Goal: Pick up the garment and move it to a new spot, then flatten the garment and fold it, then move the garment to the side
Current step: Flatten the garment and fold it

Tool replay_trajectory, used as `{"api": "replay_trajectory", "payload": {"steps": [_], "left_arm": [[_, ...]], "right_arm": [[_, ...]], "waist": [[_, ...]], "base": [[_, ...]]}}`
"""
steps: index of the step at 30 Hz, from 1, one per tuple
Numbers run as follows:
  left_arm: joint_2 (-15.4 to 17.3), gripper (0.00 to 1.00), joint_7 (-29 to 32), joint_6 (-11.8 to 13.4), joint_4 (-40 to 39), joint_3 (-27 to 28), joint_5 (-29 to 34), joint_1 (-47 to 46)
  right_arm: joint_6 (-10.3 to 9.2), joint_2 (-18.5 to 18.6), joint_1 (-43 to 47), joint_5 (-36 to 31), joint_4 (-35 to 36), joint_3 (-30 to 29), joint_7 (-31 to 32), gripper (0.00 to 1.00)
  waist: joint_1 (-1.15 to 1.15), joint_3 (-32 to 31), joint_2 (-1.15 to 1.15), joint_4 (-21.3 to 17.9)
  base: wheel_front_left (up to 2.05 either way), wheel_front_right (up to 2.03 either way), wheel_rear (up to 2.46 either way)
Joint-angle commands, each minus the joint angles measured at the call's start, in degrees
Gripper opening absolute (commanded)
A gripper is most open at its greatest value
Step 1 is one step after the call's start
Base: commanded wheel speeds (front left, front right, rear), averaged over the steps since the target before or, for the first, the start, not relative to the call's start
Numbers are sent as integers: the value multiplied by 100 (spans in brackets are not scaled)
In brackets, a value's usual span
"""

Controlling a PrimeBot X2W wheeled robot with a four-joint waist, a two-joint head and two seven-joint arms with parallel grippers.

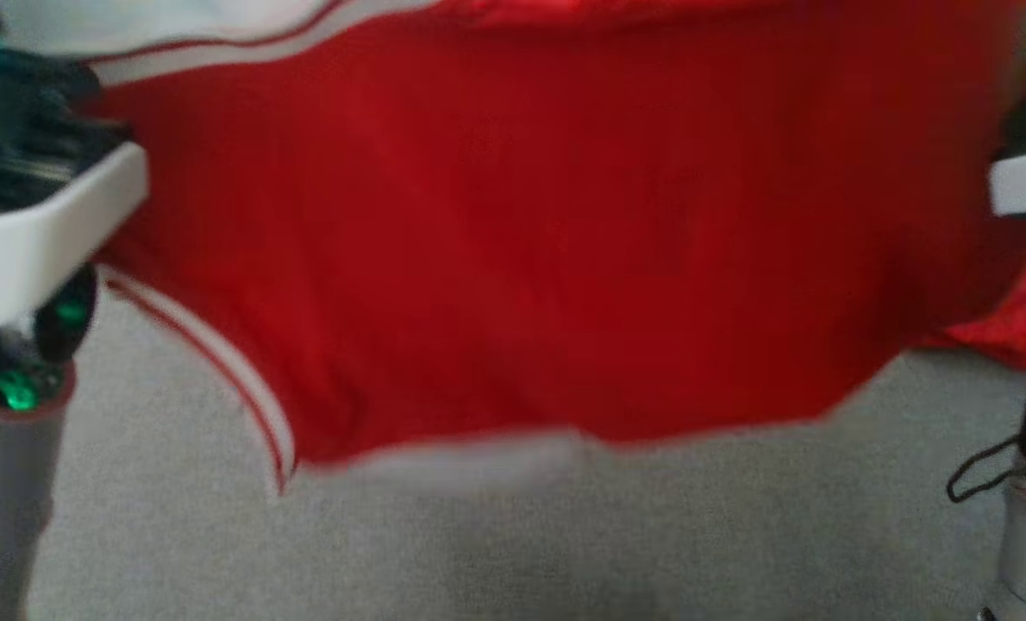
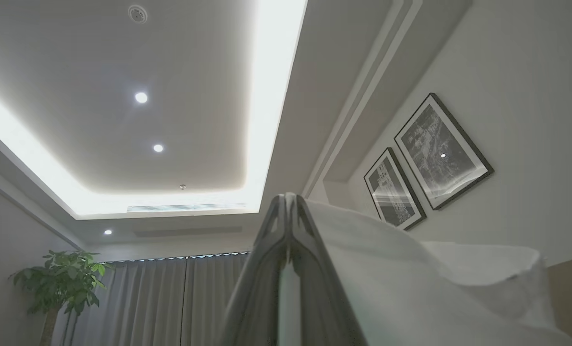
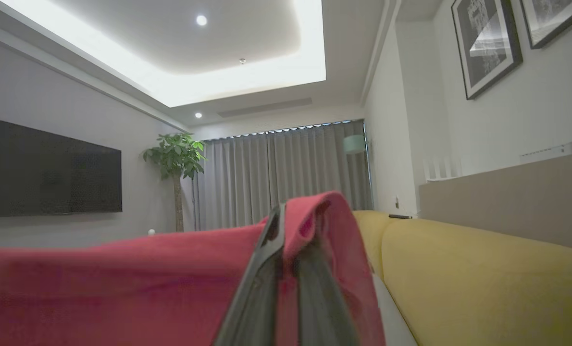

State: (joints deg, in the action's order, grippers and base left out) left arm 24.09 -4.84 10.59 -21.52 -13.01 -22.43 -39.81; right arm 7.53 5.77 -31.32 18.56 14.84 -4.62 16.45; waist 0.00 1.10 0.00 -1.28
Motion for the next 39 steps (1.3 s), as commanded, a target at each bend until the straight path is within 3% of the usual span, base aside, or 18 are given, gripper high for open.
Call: {"api": "replay_trajectory", "payload": {"steps": [1,5,9,16,18,19,25,30,35,39], "left_arm": [[293,0,152,-15,-173,277,-46,-423],[476,0,350,-258,105,272,-132,-937],[579,0,283,-621,1186,232,-210,-1712],[498,0,-233,-1176,3711,-126,192,-3938],[491,0,-516,-1207,4380,-161,376,-4581],[491,0,-516,-1207,4380,-161,376,-4581],[254,0,-976,-1275,5878,-200,620,-5779],[15,0,-1012,-1547,6232,-362,700,-5705],[-217,0,-1014,-1742,6525,-570,518,-4648],[-184,0,-1015,-1800,6824,-1009,335,-3823]], "right_arm": [[-4,-98,-72,-36,315,47,210,0],[-4,-159,-225,-162,691,-6,583,0],[-4,-229,-933,-54,119,-48,662,0],[-4,45,-3330,-252,-2311,219,-112,0],[-4,120,-4065,-429,-3080,235,-657,0],[-4,120,-4065,-429,-3080,235,-657,0],[-4,117,-5338,-1013,-5099,-57,-2167,0],[-4,188,-5367,-1054,-6192,187,-2571,0],[-4,327,-4793,-1002,-7087,636,-2589,0],[-4,457,-4253,-1036,-7618,1183,-2517,0]], "waist": [[0,165,0,5],[0,683,0,23],[0,1345,0,-29],[0,2474,0,-11],[0,2656,0,-14],[0,2656,0,-14],[0,2823,0,132],[0,2852,0,259],[0,2708,0,400],[0,2540,0,411]], "base": [[0,0,0],[0,0,0],[0,0,0],[0,0,0],[0,0,0],[0,0,0],[0,0,0],[0,0,0],[0,0,0],[0,0,0]]}}
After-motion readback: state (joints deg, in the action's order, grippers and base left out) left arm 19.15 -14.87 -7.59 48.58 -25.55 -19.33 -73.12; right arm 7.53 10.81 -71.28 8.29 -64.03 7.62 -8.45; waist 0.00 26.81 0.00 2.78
